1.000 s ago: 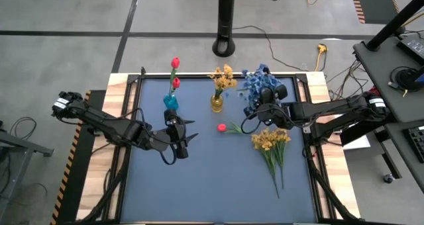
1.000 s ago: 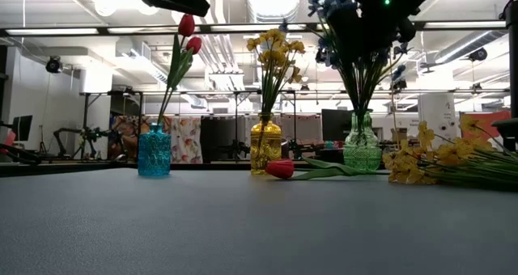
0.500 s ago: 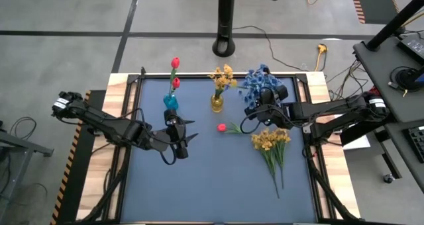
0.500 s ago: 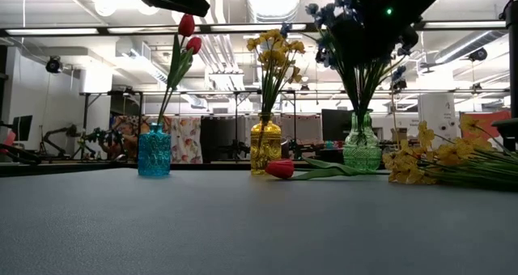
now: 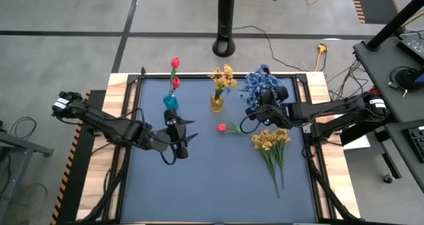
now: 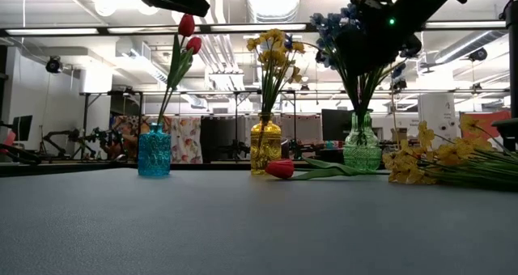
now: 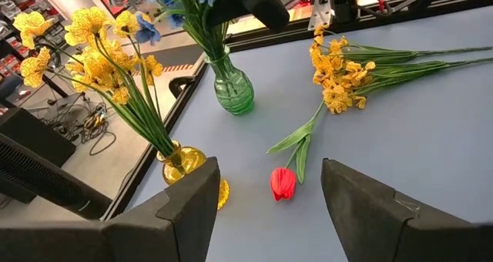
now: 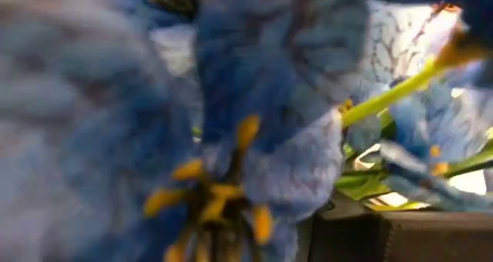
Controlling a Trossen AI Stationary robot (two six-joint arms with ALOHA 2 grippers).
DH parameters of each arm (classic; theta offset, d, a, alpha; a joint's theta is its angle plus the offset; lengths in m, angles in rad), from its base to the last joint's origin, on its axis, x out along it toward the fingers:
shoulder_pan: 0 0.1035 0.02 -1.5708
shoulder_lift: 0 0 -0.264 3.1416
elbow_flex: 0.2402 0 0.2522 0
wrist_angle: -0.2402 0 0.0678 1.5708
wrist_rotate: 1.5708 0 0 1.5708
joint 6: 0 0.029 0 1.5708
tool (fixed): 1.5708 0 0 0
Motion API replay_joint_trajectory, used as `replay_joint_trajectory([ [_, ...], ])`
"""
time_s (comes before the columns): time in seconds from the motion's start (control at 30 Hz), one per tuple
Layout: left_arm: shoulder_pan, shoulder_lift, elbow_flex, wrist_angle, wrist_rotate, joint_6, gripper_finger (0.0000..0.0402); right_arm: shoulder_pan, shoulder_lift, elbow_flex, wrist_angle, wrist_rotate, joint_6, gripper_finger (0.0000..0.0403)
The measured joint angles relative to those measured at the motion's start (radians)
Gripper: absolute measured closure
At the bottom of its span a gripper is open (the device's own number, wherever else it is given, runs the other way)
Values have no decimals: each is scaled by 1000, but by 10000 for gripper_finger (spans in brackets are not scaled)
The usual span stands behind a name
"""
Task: Sort flowers into vase by color
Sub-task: Put the blue flowers into the green vase
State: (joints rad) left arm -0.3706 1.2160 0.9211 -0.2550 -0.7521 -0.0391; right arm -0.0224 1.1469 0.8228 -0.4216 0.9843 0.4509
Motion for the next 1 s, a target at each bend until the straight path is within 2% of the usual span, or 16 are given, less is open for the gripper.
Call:
replay_joint_trajectory([
  [0.53,0,0,0,0,0,-1,191,-4,0,-45,0,2,7,369],
  [0.73,0,0,0,0,0,-1,191,-2,0,-39,-1,-3,9,316],
  [1.0,0,0,0,0,0,-1,191,-2,0,-5,-30,-79,13,232],
])
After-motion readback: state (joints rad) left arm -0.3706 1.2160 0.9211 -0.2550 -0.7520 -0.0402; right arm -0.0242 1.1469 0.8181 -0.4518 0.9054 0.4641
